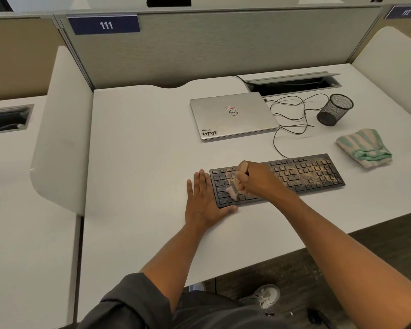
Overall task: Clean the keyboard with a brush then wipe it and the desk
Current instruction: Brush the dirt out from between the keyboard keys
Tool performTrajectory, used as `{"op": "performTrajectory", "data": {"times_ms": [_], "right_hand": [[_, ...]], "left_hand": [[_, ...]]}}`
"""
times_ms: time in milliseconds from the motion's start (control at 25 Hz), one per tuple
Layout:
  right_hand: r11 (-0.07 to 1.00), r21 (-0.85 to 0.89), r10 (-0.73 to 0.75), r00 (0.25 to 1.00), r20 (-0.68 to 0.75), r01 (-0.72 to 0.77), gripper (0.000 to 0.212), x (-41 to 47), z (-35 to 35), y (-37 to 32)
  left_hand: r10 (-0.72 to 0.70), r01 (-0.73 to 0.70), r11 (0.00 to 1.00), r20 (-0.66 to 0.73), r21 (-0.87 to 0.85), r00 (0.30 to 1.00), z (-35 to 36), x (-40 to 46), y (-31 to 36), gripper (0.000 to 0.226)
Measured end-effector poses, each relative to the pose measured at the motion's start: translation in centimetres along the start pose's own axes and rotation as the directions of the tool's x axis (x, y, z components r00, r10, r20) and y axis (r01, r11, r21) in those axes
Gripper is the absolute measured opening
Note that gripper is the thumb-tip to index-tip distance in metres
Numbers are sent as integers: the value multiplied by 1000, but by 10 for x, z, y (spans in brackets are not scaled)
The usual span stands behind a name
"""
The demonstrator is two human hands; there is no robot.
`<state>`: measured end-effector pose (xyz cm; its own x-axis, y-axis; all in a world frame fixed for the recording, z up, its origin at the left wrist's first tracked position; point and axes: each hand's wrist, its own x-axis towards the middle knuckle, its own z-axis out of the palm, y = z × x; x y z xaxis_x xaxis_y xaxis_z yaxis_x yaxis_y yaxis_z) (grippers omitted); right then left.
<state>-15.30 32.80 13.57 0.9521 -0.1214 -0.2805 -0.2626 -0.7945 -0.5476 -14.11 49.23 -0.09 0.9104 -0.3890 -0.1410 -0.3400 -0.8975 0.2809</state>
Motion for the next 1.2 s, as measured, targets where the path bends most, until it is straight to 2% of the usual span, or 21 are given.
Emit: {"op": "performTrajectory", "data": {"times_ms": [40,120,200,280,360,440,600,760,1120,1200], "right_hand": [[1000,1,4,1000,15,-4,19,-3,2,1],[994,-105,34,999,16,-32,22,-3,4,4],[977,-205,47,997,-60,-58,25,-4,0,5],[990,-134,34,998,-58,-41,22,-4,-2,4],[999,-39,-1,1000,17,1,16,-8,0,2],[996,-83,-30,999,42,34,14,-11,1,-2],[999,45,14,1000,-19,-13,12,-12,-4,3],[998,66,-20,999,-49,23,11,-22,3,16],[990,129,4,909,-418,55,9,-39,34,40],[972,198,-22,887,-461,127,4,-44,36,39]], "left_hand": [[-1,1,1000,-3,-1,1000,1,0,0,146],[-1,1,1000,0,4,1000,1,0,0,145],[0,0,1000,8,1,1000,0,0,1,145],[-6,6,1000,6,-4,1000,0,1,1,145],[-4,4,1000,6,-3,1000,0,0,0,145],[-2,2,1000,4,-5,1000,0,0,0,143],[-5,6,1000,12,-16,1000,0,0,1,141],[-10,10,1000,13,-26,1000,-1,0,1,141],[-2,2,1000,14,-23,1000,-1,0,1,141],[-6,6,1000,17,-19,1000,0,1,1,141]]}}
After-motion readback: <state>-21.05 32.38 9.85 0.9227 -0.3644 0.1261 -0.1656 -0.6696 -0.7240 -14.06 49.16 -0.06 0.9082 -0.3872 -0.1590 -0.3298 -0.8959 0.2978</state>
